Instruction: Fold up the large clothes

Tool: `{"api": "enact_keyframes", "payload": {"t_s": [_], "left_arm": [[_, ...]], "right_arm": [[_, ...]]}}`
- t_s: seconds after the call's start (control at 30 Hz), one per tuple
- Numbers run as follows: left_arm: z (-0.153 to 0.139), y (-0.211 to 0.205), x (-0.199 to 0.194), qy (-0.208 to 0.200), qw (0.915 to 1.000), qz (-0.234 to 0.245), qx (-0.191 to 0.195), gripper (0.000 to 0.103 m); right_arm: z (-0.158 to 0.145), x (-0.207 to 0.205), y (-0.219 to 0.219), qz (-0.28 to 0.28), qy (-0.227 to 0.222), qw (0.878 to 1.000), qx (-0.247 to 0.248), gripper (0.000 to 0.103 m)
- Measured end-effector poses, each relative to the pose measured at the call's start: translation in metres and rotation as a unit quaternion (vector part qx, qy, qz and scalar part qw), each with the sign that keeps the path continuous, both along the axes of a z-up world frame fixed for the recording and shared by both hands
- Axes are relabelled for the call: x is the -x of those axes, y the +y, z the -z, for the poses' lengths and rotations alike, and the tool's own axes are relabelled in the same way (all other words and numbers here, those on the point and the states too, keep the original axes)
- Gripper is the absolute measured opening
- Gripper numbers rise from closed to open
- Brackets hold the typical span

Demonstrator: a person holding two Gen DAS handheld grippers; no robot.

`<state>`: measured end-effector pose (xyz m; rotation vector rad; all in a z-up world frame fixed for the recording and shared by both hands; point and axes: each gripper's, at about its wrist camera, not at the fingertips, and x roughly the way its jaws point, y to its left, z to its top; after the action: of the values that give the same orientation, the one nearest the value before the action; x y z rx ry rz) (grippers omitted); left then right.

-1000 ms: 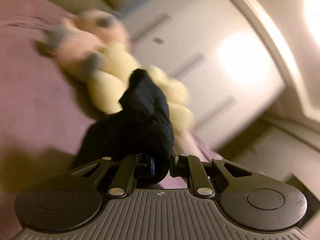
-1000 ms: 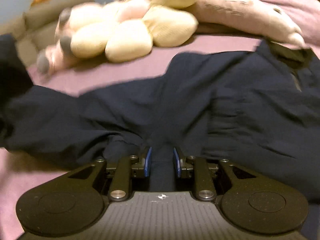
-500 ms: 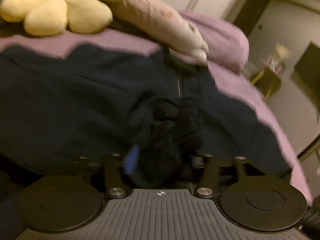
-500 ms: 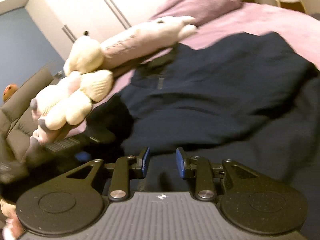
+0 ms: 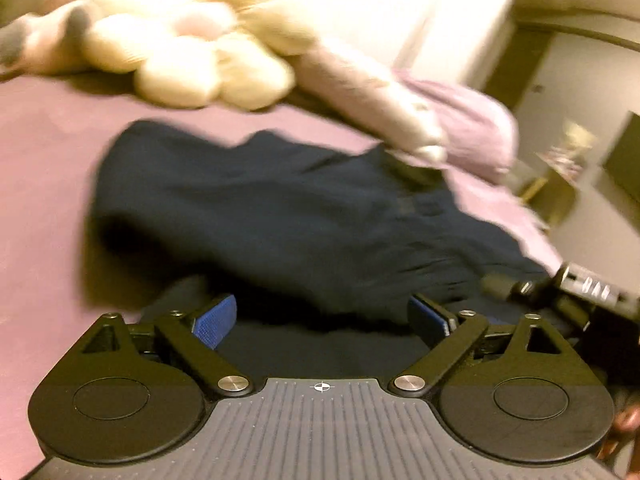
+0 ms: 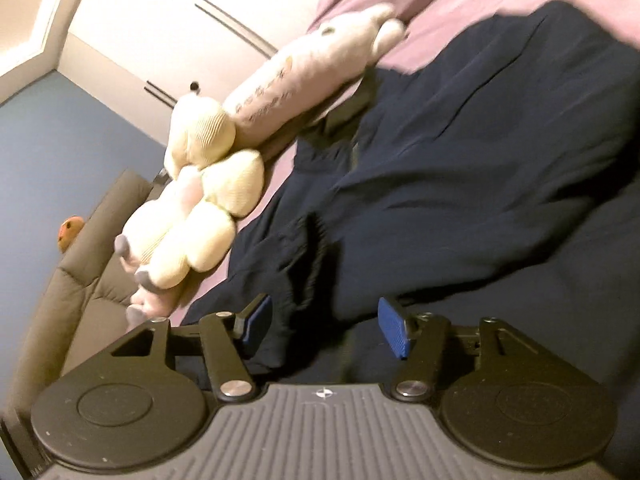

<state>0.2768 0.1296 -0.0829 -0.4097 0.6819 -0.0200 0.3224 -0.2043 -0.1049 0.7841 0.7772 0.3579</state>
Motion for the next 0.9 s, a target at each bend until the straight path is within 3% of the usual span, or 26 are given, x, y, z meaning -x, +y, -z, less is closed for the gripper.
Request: {"api": "enact_keyframes", "payload": {"t_s": [0.1, 0.2, 0.23, 0.27, 0.3, 0.4, 0.5, 0.57, 0.63, 0.8, 0.9], "left_arm": [[0.013, 0.027, -0.004, 0.030, 0.9987, -0.031, 0.026, 0.079], [0.014, 0.045, -0.007, 0.021, 0.9976, -0.038, 0.054, 0.078], [0.015, 0.046, -0.011, 0.020, 0.9977, -0.039, 0.052, 0.076], [0.015, 0.047, -0.014, 0.020, 0.9979, -0.040, 0.048, 0.075], [0.014, 0.046, -0.014, 0.019, 0.9981, -0.041, 0.043, 0.074], [0.008, 0.045, -0.018, 0.012, 0.9988, -0.043, 0.019, 0.071], [0.007, 0.037, -0.033, 0.017, 0.9991, -0.040, 0.002, 0.063], [0.008, 0.037, -0.043, 0.020, 0.9988, -0.044, -0.005, 0.057], [0.010, 0.035, -0.056, 0.024, 0.9988, -0.044, 0.000, 0.058], [0.023, 0.022, -0.078, 0.051, 0.9976, -0.039, -0.023, 0.053], [0.023, 0.014, -0.076, 0.047, 0.9980, -0.022, -0.036, 0.053]], "right_arm": [[0.004, -0.022, 0.022, -0.009, 0.015, 1.000, 0.000, 0.059], [0.008, -0.041, 0.041, -0.020, 0.026, 0.999, -0.003, 0.054], [0.008, -0.045, 0.046, -0.024, 0.028, 0.999, 0.002, 0.048], [0.008, -0.049, 0.053, -0.031, 0.029, 0.999, 0.010, 0.025], [0.006, -0.051, 0.060, -0.036, 0.030, 0.998, 0.029, 0.014], [-0.025, -0.046, 0.068, -0.041, -0.025, 0.995, 0.088, 0.011], [-0.065, -0.034, 0.040, -0.018, -0.081, 0.996, 0.038, 0.011], [-0.083, -0.028, 0.016, 0.006, -0.107, 0.994, 0.030, 0.011], [-0.090, -0.025, -0.009, 0.033, -0.116, 0.992, 0.033, 0.011], [-0.064, -0.032, -0.055, 0.095, -0.070, 0.988, 0.101, 0.011], [-0.029, -0.045, -0.071, 0.110, -0.002, 0.983, 0.146, 0.011]]}}
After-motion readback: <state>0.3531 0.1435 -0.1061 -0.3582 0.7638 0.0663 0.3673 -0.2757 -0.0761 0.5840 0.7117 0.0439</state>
